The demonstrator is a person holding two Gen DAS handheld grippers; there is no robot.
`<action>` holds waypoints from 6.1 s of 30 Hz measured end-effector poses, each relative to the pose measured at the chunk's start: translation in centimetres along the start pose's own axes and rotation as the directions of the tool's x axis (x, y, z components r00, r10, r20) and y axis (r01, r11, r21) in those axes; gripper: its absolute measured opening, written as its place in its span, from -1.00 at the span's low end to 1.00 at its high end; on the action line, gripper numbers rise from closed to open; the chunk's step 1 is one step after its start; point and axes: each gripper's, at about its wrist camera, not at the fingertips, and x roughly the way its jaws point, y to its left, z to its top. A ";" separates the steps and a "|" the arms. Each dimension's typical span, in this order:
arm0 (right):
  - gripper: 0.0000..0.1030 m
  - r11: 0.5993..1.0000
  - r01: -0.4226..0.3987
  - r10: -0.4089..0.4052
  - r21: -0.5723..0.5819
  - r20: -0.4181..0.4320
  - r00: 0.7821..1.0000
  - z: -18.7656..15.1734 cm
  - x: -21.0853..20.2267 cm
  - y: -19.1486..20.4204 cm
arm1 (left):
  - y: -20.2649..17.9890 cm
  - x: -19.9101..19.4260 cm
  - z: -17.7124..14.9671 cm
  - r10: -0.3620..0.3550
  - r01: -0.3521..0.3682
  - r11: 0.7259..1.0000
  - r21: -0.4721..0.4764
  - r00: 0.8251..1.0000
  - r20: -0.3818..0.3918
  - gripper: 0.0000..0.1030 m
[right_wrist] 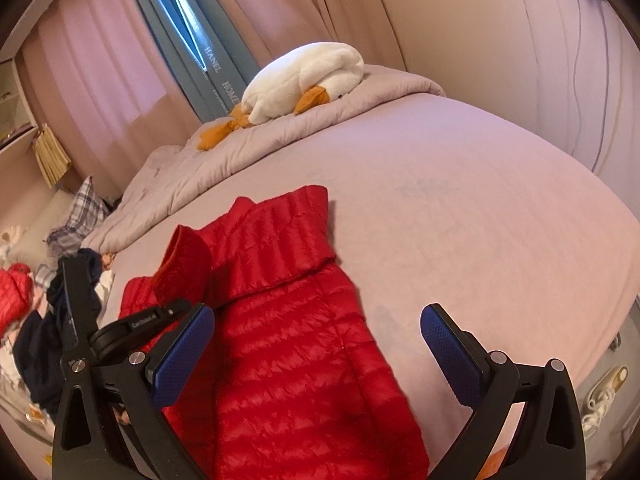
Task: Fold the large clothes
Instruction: 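Lay the sleeve across the jacket front and open the left tool, then move the right tool to the jacket's hood edge, then grasp the hood with the right tool and fold it over the jacket body, then open the right tool and move both tools to the jacket hem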
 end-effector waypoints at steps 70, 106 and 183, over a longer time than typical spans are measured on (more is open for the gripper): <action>0.78 0.973 -0.017 -0.056 -0.231 -0.307 0.950 -1.5 16.9 11.7 | 21.1 -13.5 -3.2 0.305 -0.262 0.894 -0.363 0.950 0.066 0.92; -0.75 0.872 -0.162 0.142 -0.463 -0.079 0.987 7.4 7.9 19.6 | 19.8 -13.4 2.4 0.239 -0.174 0.924 -0.340 0.958 0.161 0.92; 0.98 0.965 -0.039 -0.003 -0.260 -0.158 0.987 -2.9 1.8 2.8 | 15.9 -13.4 -9.8 0.143 -0.137 0.969 -0.204 0.990 0.018 0.99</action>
